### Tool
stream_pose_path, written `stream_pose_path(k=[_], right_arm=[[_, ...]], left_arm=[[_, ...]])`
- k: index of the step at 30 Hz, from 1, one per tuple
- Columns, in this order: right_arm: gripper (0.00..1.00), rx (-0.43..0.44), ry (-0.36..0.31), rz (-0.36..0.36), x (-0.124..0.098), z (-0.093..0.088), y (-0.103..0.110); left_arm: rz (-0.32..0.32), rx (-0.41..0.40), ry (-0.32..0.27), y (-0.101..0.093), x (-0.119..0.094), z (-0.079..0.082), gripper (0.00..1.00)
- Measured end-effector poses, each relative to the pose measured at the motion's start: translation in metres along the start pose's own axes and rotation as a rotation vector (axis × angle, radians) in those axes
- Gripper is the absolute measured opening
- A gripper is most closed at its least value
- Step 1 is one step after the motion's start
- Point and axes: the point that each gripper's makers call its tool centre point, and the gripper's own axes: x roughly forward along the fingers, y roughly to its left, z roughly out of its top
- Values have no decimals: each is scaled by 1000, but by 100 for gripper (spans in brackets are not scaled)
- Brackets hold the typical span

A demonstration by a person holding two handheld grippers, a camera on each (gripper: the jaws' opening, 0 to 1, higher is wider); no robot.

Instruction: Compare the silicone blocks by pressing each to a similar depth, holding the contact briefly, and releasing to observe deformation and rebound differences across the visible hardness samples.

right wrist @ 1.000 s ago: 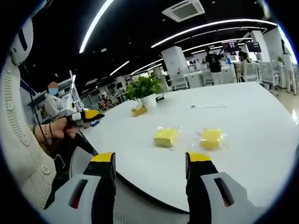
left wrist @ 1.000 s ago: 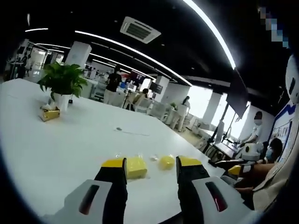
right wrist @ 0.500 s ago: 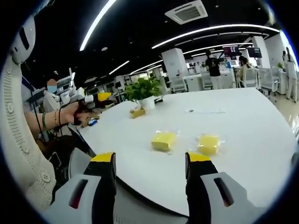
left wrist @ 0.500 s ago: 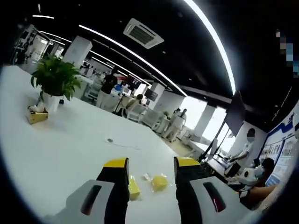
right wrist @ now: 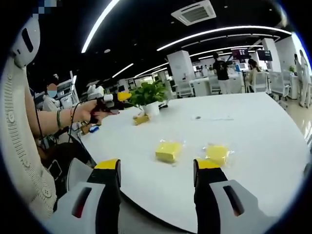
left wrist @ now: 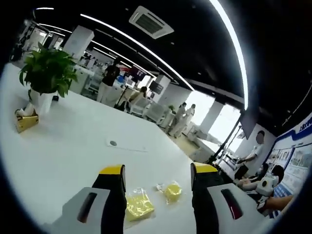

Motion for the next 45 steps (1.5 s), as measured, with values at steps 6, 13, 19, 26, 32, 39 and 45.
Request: stream_pose_path(k=[6,13,19,26,32,39,45], right_arm=[[58,-4,12,-28,4,-2,-11],[57,9,41,-62,6,-4,-30],[57,23,68,-83,11,-7,-39],[57,37,101,-97,16,-14,-47],[57,44,113,-104,21,-16,-50],[57,62,130,-118,22,-20,-55],[57,64,140,-130,22,-22,-58]], left_arm=[[39,-112,130,40,30,-45,59],[45,-147,221,67,56,-87,64],[41,-174,259,80,74,-110,62],[27,-191,303,89,91,-130,59],[4,-238,342,97,102,-145,48],[-35,-444,370,95,109,-163,30],[-41,-541,372,96,109,-174,19]])
